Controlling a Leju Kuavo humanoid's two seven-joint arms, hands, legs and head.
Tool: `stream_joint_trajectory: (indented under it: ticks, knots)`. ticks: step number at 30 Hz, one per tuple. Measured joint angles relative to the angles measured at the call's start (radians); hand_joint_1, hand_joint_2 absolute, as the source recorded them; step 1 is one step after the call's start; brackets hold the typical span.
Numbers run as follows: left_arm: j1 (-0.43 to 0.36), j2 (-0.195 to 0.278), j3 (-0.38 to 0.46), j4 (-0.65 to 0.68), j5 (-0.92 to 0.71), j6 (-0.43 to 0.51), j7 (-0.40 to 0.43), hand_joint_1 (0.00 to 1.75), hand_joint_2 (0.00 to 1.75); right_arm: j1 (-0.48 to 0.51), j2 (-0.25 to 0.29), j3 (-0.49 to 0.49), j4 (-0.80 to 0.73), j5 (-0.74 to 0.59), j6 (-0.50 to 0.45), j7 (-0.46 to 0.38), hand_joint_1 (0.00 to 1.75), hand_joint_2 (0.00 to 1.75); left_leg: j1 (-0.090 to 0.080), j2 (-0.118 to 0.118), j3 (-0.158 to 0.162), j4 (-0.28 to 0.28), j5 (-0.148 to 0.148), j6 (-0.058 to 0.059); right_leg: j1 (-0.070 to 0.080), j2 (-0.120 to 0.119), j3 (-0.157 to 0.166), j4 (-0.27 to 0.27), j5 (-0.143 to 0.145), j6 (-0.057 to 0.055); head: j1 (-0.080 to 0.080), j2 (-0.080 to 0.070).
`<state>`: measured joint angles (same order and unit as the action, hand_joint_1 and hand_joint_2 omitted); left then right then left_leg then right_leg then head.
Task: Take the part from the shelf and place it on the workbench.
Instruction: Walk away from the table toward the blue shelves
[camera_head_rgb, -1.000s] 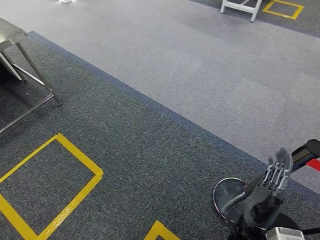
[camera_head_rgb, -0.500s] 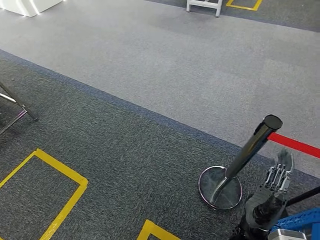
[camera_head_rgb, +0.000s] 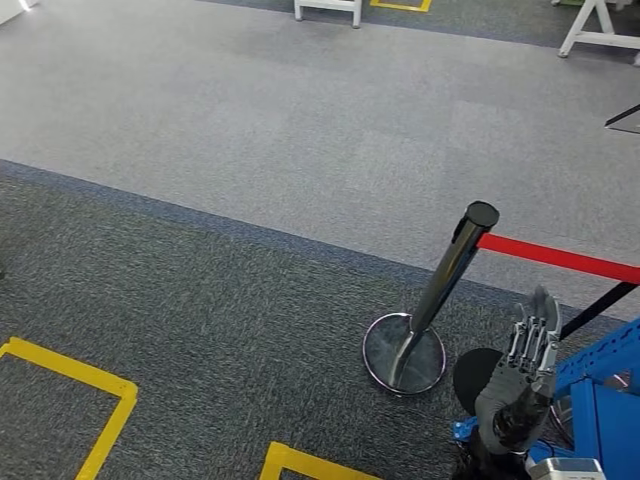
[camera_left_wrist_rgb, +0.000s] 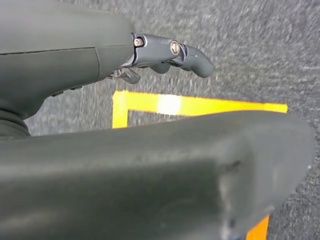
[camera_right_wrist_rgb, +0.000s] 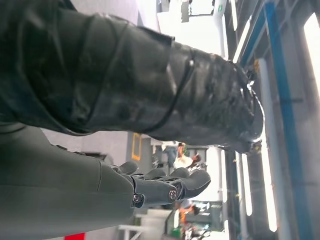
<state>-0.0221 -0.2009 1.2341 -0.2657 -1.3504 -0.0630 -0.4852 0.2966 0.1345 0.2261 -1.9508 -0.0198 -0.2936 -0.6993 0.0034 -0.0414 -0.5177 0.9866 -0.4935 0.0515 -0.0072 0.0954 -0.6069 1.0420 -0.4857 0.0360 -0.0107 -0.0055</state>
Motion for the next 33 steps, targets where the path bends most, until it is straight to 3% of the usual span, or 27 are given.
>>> stream_joint_trajectory:
  ticks: [2,4,5,6,8,10,11,13,14,16,18,20,21,23,25,27,28,29,30,31,33]
  knots:
    - [0.001,0.0,0.002,0.0,-0.004,-0.004,-0.001,0.0,0.0,-0.007,-0.004,0.006,0.0,0.009,0.014,0.0,0.0,0.0,0.0,0.032,0.004,-0.012,0.007,0.002,0.002,-0.061,-0.05,0.099,-0.056,0.007,0.007,0.0]
    - [0.003,0.0,0.006,0.0,-0.008,-0.008,-0.001,0.0,0.0,-0.011,-0.007,0.014,0.001,0.016,0.018,0.0,0.0,0.0,-0.003,0.062,0.001,-0.012,0.007,0.003,-0.001,-0.085,-0.104,0.217,-0.108,0.015,0.011,0.0]
    - [0.003,0.0,0.008,0.0,-0.009,-0.009,-0.001,0.0,0.0,-0.011,-0.009,0.018,0.002,0.018,0.018,0.0,0.0,0.0,-0.003,0.077,0.0,-0.011,0.007,0.002,-0.003,-0.089,-0.112,0.242,-0.112,0.018,0.011,0.0]
    - [0.003,0.0,0.01,0.0,-0.01,-0.009,-0.001,0.0,0.0,-0.011,-0.011,0.021,0.002,0.02,0.018,0.0,0.0,0.0,-0.003,0.091,-0.001,-0.011,0.006,0.001,-0.005,-0.093,-0.098,0.226,-0.097,0.021,0.012,0.0]
    - [0.001,-0.001,0.011,0.0,-0.01,-0.01,-0.001,0.0,0.0,-0.013,-0.014,0.025,0.003,0.022,0.017,0.0,0.0,0.0,-0.003,0.116,0.001,-0.006,0.002,-0.005,-0.007,-0.123,-0.017,0.094,-0.039,0.023,0.012,0.0]
    - [0.0,0.0,0.013,0.0,-0.01,-0.009,-0.001,0.0,0.0,-0.015,-0.016,0.029,0.0,0.028,0.013,0.0,0.0,0.0,-0.007,0.134,0.002,0.002,-0.005,-0.015,-0.005,-0.162,0.052,-0.018,-0.01,0.015,0.01,0.0]
    - [-0.001,0.0,0.014,-0.001,-0.01,-0.009,-0.002,0.0,0.0,-0.016,-0.017,0.033,-0.004,0.032,0.008,0.0,0.0,0.0,-0.009,0.142,0.003,0.005,-0.007,-0.021,-0.003,-0.17,0.063,-0.037,-0.009,0.008,0.009,0.0]
    - [-0.002,0.0,0.017,-0.001,-0.011,-0.009,-0.002,0.0,0.0,-0.014,-0.019,0.041,-0.016,0.042,-0.006,0.0,0.0,0.0,-0.009,0.159,0.007,0.008,-0.011,-0.031,-0.002,-0.151,0.058,-0.038,-0.006,-0.005,0.008,0.0]
    - [-0.003,0.0,0.018,-0.001,-0.011,-0.009,-0.003,0.0,0.0,-0.014,-0.021,0.045,-0.025,0.045,-0.014,0.0,0.0,0.0,-0.006,0.156,0.008,0.013,-0.017,-0.037,-0.003,-0.14,0.056,-0.04,-0.003,-0.011,0.007,0.0]
    - [-0.003,-0.001,0.019,-0.001,-0.011,-0.009,-0.004,0.0,0.0,-0.014,-0.022,0.052,-0.041,0.049,-0.028,0.0,0.0,0.0,-0.001,0.115,-0.011,0.068,-0.062,-0.048,-0.006,-0.118,0.057,-0.043,0.003,-0.024,0.002,0.0]
    - [-0.001,-0.001,0.02,-0.001,-0.012,-0.009,-0.005,0.0,0.0,-0.015,-0.023,0.058,-0.05,0.05,-0.035,0.0,0.0,0.0,0.002,0.064,-0.064,0.197,-0.135,-0.051,-0.005,-0.095,0.054,-0.043,0.009,-0.032,-0.003,0.0]
    - [0.002,-0.001,0.02,-0.001,-0.012,-0.009,-0.006,0.0,0.0,-0.013,-0.024,0.06,-0.056,0.047,-0.044,0.0,0.0,0.0,0.003,0.051,-0.107,0.296,-0.166,-0.049,-0.003,-0.067,0.051,-0.042,0.011,-0.035,-0.004,0.0]
    - [0.003,-0.001,0.02,-0.001,-0.013,-0.009,-0.007,0.0,0.0,-0.011,-0.024,0.059,-0.061,0.044,-0.049,0.0,0.0,0.0,0.003,0.049,-0.107,0.295,-0.151,-0.047,-0.002,-0.052,0.05,-0.041,0.011,-0.035,-0.004,0.0]
    - [0.003,-0.001,0.02,-0.001,-0.017,-0.008,-0.012,0.0,0.0,-0.009,-0.025,0.057,-0.082,0.036,-0.055,0.0,0.0,0.0,0.003,0.031,-0.06,0.182,-0.075,-0.039,-0.002,-0.024,0.051,-0.037,0.011,-0.035,-0.004,0.0]
    - [0.003,0.001,0.021,-0.001,-0.023,-0.008,-0.017,0.0,0.0,-0.006,-0.025,0.053,-0.11,0.027,-0.051,0.0,0.0,0.0,0.006,-0.029,-0.011,0.061,-0.023,-0.032,-0.003,0.002,0.045,-0.034,0.014,-0.028,-0.003,0.0]
    - [0.004,0.002,0.024,-0.001,-0.028,-0.007,-0.019,0.0,0.0,0.002,-0.025,0.043,-0.146,0.014,-0.032,0.0,0.0,0.0,0.006,-0.062,-0.001,0.027,-0.019,-0.028,-0.01,0.026,0.032,-0.033,0.021,-0.012,-0.004,0.0]
    - [0.004,0.002,0.025,-0.001,-0.03,-0.007,-0.019,0.0,0.0,0.009,-0.025,0.035,-0.164,0.006,-0.018,0.0,0.0,0.0,0.004,-0.053,-0.001,0.021,-0.017,-0.026,-0.012,0.04,0.025,-0.034,0.025,-0.004,-0.005,0.0]
    - [0.004,0.002,0.025,-0.001,-0.031,-0.007,-0.02,0.0,0.0,0.016,-0.025,0.024,-0.184,-0.002,-0.003,0.0,0.0,0.0,0.004,-0.039,0.0,0.016,-0.014,-0.023,-0.014,0.038,0.018,-0.034,0.027,0.003,-0.005,0.0]
    - [0.003,0.002,0.026,-0.001,-0.032,-0.007,-0.021,0.0,0.0,0.023,-0.025,0.012,-0.201,-0.009,0.014,0.0,0.0,0.0,0.005,-0.025,0.002,0.008,-0.009,-0.018,-0.013,0.019,0.011,-0.025,0.022,0.007,-0.003,0.0]
    - [0.003,0.003,0.026,-0.001,-0.032,-0.007,-0.022,0.0,0.0,0.026,-0.025,-0.001,-0.215,-0.014,0.031,0.0,0.0,0.0,0.006,-0.009,0.004,0.0,-0.005,-0.013,-0.01,-0.011,-0.004,-0.001,0.006,0.01,0.001,0.0]
    - [0.005,0.003,0.027,-0.001,-0.034,-0.007,-0.024,0.0,0.0,0.033,-0.024,-0.029,-0.242,-0.021,0.077,-0.001,0.0,0.0,0.003,0.024,0.005,-0.005,-0.001,-0.006,-0.006,-0.072,-0.056,0.109,-0.054,0.014,0.009,0.0]
